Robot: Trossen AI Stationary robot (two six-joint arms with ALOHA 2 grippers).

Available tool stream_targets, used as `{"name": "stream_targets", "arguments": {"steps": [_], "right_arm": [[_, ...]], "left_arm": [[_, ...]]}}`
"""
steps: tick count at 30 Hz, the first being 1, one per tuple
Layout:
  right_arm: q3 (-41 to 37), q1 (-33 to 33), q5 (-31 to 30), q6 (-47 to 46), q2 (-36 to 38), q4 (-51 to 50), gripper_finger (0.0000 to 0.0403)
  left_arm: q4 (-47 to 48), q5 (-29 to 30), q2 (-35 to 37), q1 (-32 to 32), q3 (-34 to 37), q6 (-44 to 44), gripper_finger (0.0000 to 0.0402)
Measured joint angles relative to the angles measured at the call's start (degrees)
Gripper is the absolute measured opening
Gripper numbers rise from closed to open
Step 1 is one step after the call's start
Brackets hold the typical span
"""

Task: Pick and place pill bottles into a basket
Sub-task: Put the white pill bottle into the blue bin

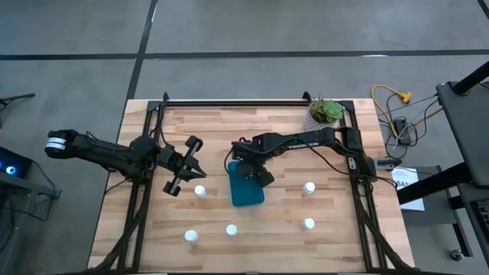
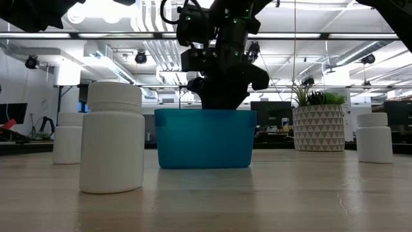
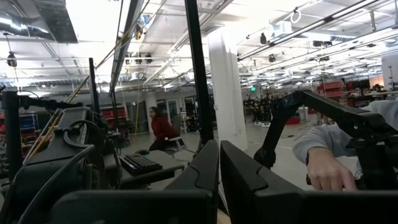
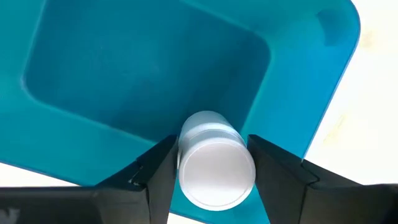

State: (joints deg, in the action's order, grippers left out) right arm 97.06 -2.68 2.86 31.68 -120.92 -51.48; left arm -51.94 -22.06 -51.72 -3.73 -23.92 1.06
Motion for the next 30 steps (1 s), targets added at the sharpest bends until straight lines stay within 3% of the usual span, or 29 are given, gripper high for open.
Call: {"name": "stream_targets", "arguments": {"steps": [20,30], "right_arm": [[0.9,0.0,0.0,0.0,0.0,-0.1,0.0238],[4.9,0.2,0.0,-0.7,0.0,-2.8,0.0242]], "left_arm": [[0.0,0.0,0.0,0.0,0.0,0.0,0.0000],[0.0,0.0,0.0,0.0,0.0,0.0,0.0000]]}}
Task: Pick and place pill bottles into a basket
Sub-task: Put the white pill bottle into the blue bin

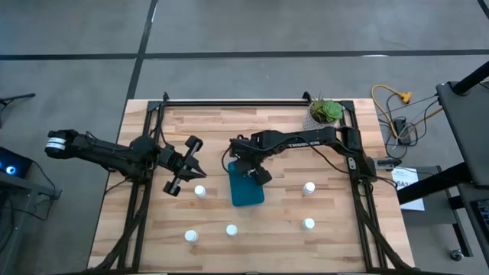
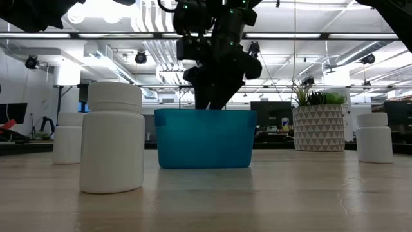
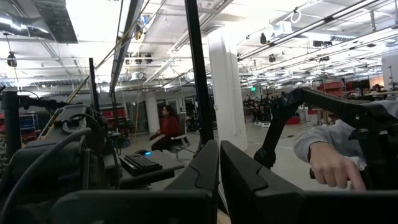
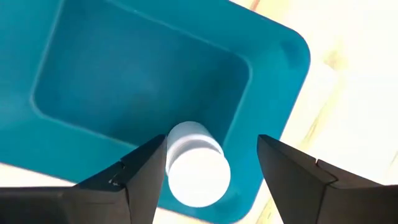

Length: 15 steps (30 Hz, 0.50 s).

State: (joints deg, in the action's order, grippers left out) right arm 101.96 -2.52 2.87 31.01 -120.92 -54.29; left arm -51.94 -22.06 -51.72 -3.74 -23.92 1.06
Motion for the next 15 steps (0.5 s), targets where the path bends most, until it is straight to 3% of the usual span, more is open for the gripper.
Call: {"name": "stream_targets", "arguments": {"steps": [10,15], "right_arm": [[7.1,1.2,0.8,-6.0,0.0,-8.5,0.0244],[10.0,2.6,5.7,-7.5,0.0,-10.9,0.0244]], "left_arm": [[0.0,0.0,0.0,0.0,0.0,0.0,0.0000],[0.0,0.0,0.0,0.0,0.0,0.0,0.0000]]}}
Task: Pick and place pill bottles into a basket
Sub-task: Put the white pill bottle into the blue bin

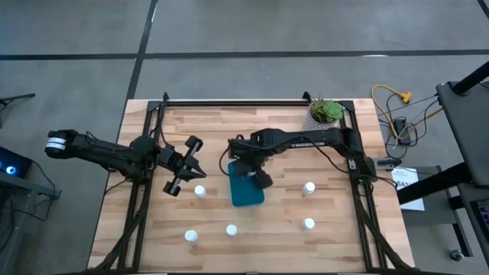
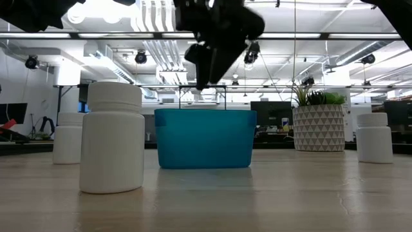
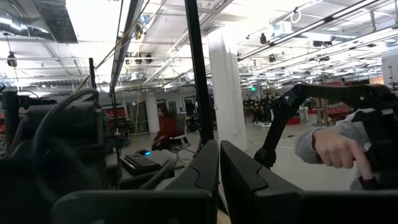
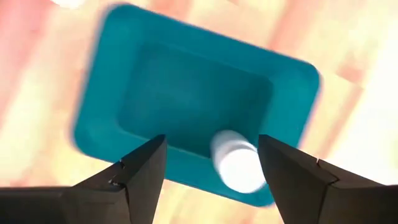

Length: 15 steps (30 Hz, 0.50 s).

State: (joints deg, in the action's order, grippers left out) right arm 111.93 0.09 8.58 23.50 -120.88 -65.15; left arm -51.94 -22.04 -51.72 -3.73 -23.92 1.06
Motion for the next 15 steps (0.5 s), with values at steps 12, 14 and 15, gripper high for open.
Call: {"name": "stream_targets", "arguments": {"steps": [12,14,15], "right_arm": [[0.8,7.3,5.1,-2.4,0.0,-8.6,0.0237],[0.9,8.6,5.0,-3.6,0.0,-10.7,0.0237],[0.9,9.3,5.0,-4.1,0.0,-11.8,0.0237]], "left_arm": [[0.3,0.0,0.0,0.0,0.0,0.0,0.0000],[0.3,0.0,0.0,0.0,0.0,0.0,0.0000],[0.3,0.0,0.0,0.0,0.0,0.0,0.0000]]}}
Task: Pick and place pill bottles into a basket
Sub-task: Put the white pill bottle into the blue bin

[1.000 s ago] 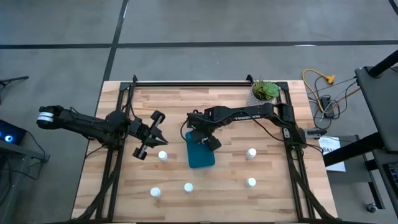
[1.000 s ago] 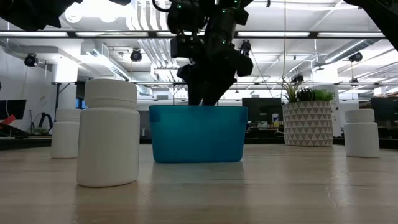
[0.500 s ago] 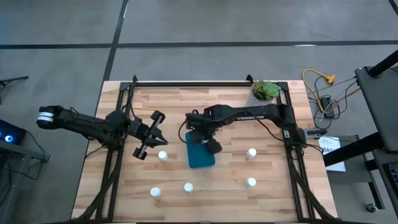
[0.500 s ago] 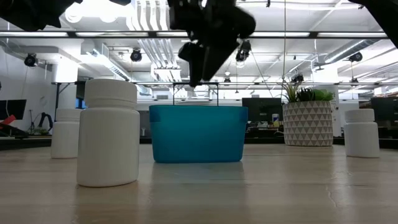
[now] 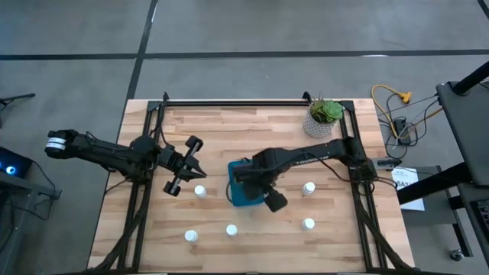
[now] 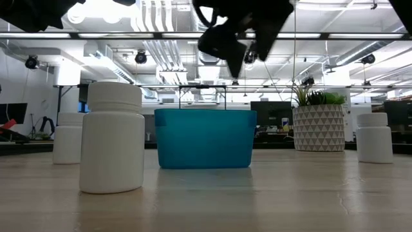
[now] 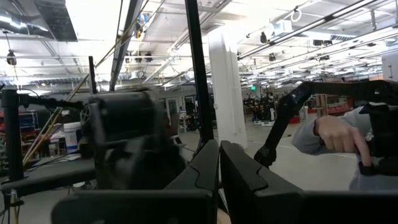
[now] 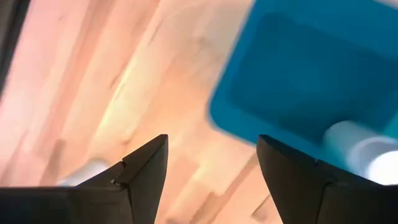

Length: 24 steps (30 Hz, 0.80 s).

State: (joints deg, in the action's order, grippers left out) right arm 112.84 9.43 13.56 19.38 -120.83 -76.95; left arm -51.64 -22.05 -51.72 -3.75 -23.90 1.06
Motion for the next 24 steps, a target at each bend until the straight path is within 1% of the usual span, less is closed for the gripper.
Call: {"name": "stream_targets", "arguments": {"steps": [4,9,11,20,24], "right_arm": [[0.0,2.6,-0.5,-2.2,0.2,-4.4,0.0235],[0.0,5.3,-4.5,-3.7,1.0,-7.6,0.0235],[0.0,5.9,-4.8,-4.4,1.7,-7.8,0.0235],[-0.4,6.7,-6.9,-7.8,9.2,-7.6,0.0235],[-1.3,6.7,-9.7,-9.6,13.6,-7.3,0.0235]], "left_arm": [[0.0,0.0,0.0,0.0,0.0,0.0,0.0000],[0.0,0.0,0.0,0.0,0.0,0.0,0.0000],[0.0,0.0,0.0,0.0,0.0,0.0,0.0000],[0.0,0.0,0.0,0.0,0.0,0.0,0.0000],[0.1,0.0,0.0,0.0,0.0,-0.4,0.0000]]}}
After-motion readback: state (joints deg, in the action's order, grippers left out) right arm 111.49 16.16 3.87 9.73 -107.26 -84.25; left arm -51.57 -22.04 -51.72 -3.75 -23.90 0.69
